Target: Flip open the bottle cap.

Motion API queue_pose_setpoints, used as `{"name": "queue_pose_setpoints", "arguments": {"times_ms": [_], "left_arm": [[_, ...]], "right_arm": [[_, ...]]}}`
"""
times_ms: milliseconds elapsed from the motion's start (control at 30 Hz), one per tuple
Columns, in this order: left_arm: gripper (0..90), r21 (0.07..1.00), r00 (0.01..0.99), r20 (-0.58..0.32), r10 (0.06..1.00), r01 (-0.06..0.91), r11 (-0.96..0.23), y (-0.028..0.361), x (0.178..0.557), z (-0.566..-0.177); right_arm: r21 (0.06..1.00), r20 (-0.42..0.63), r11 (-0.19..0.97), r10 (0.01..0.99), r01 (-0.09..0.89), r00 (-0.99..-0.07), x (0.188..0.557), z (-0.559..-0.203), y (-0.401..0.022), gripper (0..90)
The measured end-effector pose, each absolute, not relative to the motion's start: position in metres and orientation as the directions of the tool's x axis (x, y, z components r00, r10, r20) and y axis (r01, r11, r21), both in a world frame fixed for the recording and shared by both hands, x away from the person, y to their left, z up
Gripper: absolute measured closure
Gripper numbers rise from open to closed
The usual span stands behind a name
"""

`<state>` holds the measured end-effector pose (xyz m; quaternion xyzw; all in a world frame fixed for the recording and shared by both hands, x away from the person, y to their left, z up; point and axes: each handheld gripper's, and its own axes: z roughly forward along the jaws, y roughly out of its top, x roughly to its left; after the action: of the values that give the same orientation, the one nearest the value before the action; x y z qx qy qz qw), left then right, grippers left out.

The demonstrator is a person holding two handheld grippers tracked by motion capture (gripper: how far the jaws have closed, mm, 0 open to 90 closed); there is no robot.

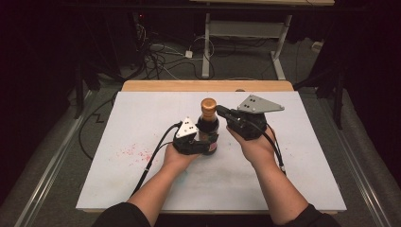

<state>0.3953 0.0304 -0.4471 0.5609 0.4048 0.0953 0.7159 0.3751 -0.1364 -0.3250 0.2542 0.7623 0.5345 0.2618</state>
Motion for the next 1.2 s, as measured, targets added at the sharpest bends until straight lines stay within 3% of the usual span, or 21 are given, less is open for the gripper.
{"name": "queue_pose_setpoints", "arguments": {"times_ms": [333, 367, 467, 567, 633, 667, 700, 733, 767, 800, 833, 867, 900, 1033, 1067, 1100, 1133, 1167, 1200], "left_arm": [[29.1, 0.882, 0.653, -0.469, 0.595, 0.312, 0.353, 0.030, 0.395, -0.447], [29.2, 0.842, 0.628, -0.531, 0.568, 0.317, 0.437, 0.023, 0.394, -0.445], [29.2, 0.834, 0.631, -0.542, 0.555, 0.322, 0.448, 0.023, 0.394, -0.444], [29.4, 0.916, 0.681, -0.401, 0.613, 0.310, 0.255, 0.036, 0.395, -0.449], [29.7, 0.918, 0.680, -0.397, 0.617, 0.309, 0.249, 0.036, 0.395, -0.448], [29.8, 0.843, 0.625, -0.532, 0.572, 0.323, 0.431, 0.023, 0.394, -0.444], [29.9, 0.884, 0.646, -0.466, 0.604, 0.311, 0.349, 0.029, 0.395, -0.447], [30.0, 0.888, 0.648, -0.459, 0.608, 0.311, 0.338, 0.029, 0.395, -0.447], [30.1, 0.924, 0.680, -0.380, 0.627, 0.309, 0.224, 0.036, 0.395, -0.448], [30.2, 0.850, 0.616, -0.522, 0.590, 0.315, 0.423, 0.022, 0.395, -0.444], [30.2, 0.843, 0.611, -0.532, 0.587, 0.314, 0.438, 0.021, 0.395, -0.443], [30.3, 0.839, 0.616, -0.538, 0.576, 0.321, 0.440, 0.020, 0.394, -0.443], [30.4, 0.892, 0.643, -0.452, 0.618, 0.311, 0.329, 0.028, 0.395, -0.446], [30.5, 0.892, 0.642, -0.451, 0.620, 0.308, 0.329, 0.028, 0.395, -0.446], [30.5, 0.895, 0.646, -0.445, 0.620, 0.304, 0.325, 0.027, 0.395, -0.447], [30.5, 0.834, 0.608, -0.541, 0.582, 0.301, 0.462, 0.016, 0.395, -0.444], [30.4, 0.834, 0.609, -0.540, 0.580, 0.298, 0.464, 0.015, 0.395, -0.443], [30.2, 0.896, 0.646, -0.443, 0.622, 0.305, 0.323, 0.025, 0.396, -0.446], [30.1, 0.892, 0.645, -0.452, 0.617, 0.309, 0.330, 0.027, 0.396, -0.447]], "right_arm": [[0.931, -0.129, 0.340, 0.655, 0.137, -0.745, 0.377, -0.318, -0.135, 90.0], [0.928, -0.125, 0.344, 0.652, 0.146, -0.748, 0.377, -0.317, -0.136, 90.0], [0.920, -0.123, 0.359, 0.647, 0.158, -0.752, 0.378, -0.314, -0.135, 90.0], [0.912, -0.126, 0.374, 0.643, 0.167, -0.755, 0.380, -0.311, -0.134, 90.0], [0.908, -0.128, 0.381, 0.643, 0.171, -0.755, 0.380, -0.310, -0.133, 90.0], [0.906, -0.132, 0.386, 0.644, 0.171, -0.754, 0.380, -0.309, -0.133, 90.0], [0.905, -0.132, 0.389, 0.643, 0.174, -0.754, 0.380, -0.309, -0.133, 90.0], [0.904, -0.132, 0.391, 0.642, 0.174, -0.755, 0.380, -0.308, -0.133, 90.0], [0.902, -0.135, 0.394, 0.642, 0.174, -0.755, 0.380, -0.308, -0.133, 90.0], [0.901, -0.137, 0.397, 0.643, 0.174, -0.754, 0.380, -0.307, -0.133, 90.0], [0.900, -0.142, 0.401, 0.645, 0.174, -0.751, 0.380, -0.307, -0.133, 90.0], [0.898, -0.146, 0.404, 0.646, 0.173, -0.749, 0.380, -0.307, -0.133, 90.0], [0.897, -0.149, 0.407, 0.646, 0.172, -0.749, 0.380, -0.306, -0.132, 90.0], [0.895, -0.152, 0.410, 0.648, 0.174, -0.746, 0.379, -0.306, -0.131, 90.0], [0.895, -0.157, 0.412, 0.650, 0.172, -0.743, 0.379, -0.305, -0.131, 90.0], [0.931, -0.122, 0.338, 0.642, 0.137, -0.757, 0.378, -0.303, -0.134, 90.0], [0.963, -0.049, 0.239, 0.616, 0.127, -0.786, 0.376, -0.297, -0.139, 90.0], [0.961, -0.112, 0.264, 0.634, 0.078, -0.765, 0.370, -0.289, -0.136, 90.0], [0.949, -0.177, 0.313, 0.643, 0.044, -0.745, 0.367, -0.285, -0.132, 90.0]]}}
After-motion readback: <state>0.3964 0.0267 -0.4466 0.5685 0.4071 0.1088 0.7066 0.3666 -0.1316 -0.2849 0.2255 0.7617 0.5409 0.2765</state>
